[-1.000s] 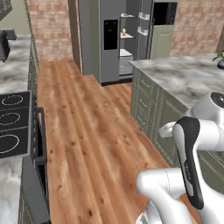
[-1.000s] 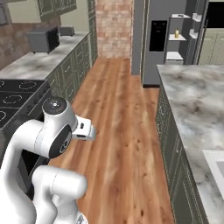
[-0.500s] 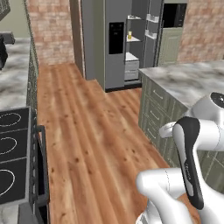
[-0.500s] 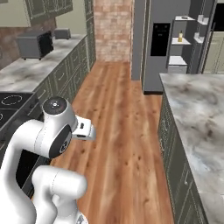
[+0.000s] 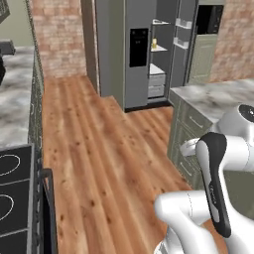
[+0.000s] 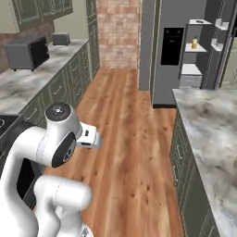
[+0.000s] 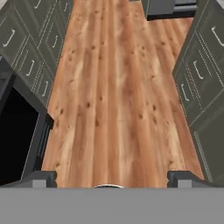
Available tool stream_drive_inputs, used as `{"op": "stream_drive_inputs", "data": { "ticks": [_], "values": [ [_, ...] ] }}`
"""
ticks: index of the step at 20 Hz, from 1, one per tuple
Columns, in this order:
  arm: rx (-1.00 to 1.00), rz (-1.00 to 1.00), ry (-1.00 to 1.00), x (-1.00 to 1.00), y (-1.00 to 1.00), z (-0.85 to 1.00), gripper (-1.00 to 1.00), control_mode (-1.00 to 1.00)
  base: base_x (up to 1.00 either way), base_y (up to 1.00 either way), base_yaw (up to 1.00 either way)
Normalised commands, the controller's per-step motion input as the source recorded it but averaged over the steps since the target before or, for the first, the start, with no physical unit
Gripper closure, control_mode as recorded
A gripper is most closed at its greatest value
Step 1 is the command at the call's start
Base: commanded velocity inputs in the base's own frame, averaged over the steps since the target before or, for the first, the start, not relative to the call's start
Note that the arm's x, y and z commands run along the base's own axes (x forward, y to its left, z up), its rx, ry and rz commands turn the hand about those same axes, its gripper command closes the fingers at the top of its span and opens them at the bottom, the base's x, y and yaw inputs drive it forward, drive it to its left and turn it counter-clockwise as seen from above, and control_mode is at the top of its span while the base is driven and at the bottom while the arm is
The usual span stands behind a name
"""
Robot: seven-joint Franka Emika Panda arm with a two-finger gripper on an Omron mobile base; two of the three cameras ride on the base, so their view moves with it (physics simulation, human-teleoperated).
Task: Pick the egg and butter from the fridge and place them by the bowl for mixing.
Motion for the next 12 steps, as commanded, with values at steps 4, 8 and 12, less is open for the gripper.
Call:
{"op": "stream_drive_inputs", "data": {
  "ticks": [4,8,12],
  "values": [
    [0.0,0.0,0.0,0.0,0.0,0.0,-1.0,1.0,0.85,0.0,0.0],
    [0.0,0.0,0.0,0.0,0.0,0.0,-1.0,1.0,0.86,0.0,0.0],
    [0.0,0.0,0.0,0.0,0.0,0.0,-1.0,1.0,0.86,0.0,0.0]
  ]
}}
